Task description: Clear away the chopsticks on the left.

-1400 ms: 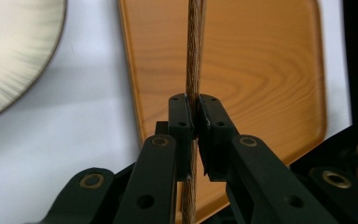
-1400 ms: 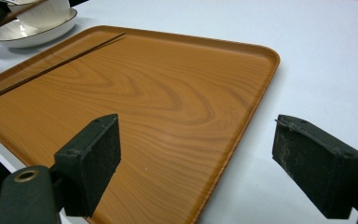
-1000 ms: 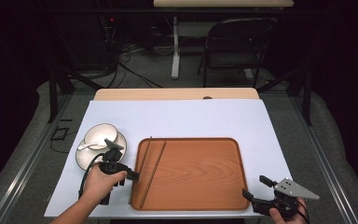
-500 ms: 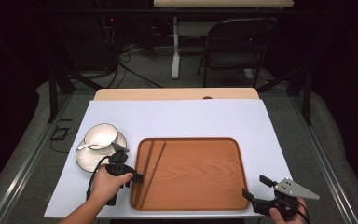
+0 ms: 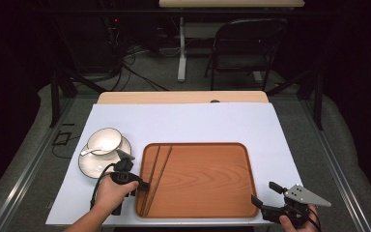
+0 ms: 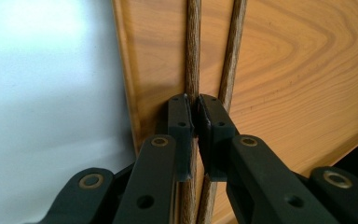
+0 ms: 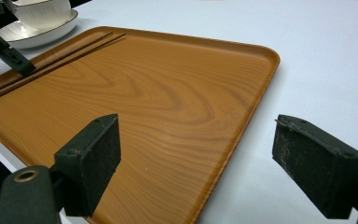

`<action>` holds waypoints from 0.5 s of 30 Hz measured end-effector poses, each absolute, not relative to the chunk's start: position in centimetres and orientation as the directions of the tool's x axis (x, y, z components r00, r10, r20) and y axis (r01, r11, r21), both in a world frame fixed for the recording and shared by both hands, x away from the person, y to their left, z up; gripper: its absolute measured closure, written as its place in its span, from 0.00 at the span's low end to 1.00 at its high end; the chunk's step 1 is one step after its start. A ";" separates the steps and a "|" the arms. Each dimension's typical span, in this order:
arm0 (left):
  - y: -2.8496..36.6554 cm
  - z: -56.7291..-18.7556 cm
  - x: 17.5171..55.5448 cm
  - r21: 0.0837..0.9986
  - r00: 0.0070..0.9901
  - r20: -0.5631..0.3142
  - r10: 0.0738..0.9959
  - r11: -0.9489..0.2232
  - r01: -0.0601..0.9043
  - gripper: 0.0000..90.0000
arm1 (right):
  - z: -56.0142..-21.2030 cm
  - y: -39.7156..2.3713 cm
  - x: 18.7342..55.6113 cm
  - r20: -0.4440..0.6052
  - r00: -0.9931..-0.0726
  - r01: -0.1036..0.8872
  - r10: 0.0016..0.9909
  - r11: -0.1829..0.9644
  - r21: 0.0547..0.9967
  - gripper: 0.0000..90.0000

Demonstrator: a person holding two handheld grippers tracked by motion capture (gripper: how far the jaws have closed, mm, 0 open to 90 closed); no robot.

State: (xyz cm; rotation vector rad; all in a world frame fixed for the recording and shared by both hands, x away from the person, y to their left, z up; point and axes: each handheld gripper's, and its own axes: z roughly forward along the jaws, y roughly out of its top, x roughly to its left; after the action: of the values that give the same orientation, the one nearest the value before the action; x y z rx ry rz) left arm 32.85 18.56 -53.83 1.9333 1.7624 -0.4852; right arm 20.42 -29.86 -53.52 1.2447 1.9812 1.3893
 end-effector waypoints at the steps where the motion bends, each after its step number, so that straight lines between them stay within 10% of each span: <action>1: 18.5 -53.8 32.9 0.109 0.110 -0.554 0.825 -0.060 0.992 0.93 | -53.5 -29.8 20.4 0.149 -0.513 0.429 0.845 0.102 0.898 0.16; 15: 19.2 -52.0 32.4 0.177 0.165 -0.504 0.848 -0.085 0.981 0.82 | -53.5 -29.8 20.4 0.148 -0.513 0.428 0.845 0.102 0.898 0.16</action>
State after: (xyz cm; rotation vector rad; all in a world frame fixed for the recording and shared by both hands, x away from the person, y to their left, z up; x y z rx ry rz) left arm 32.37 19.20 -52.00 1.9783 1.7267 -0.3751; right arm 20.43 -29.82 -53.50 1.2429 1.9812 1.3890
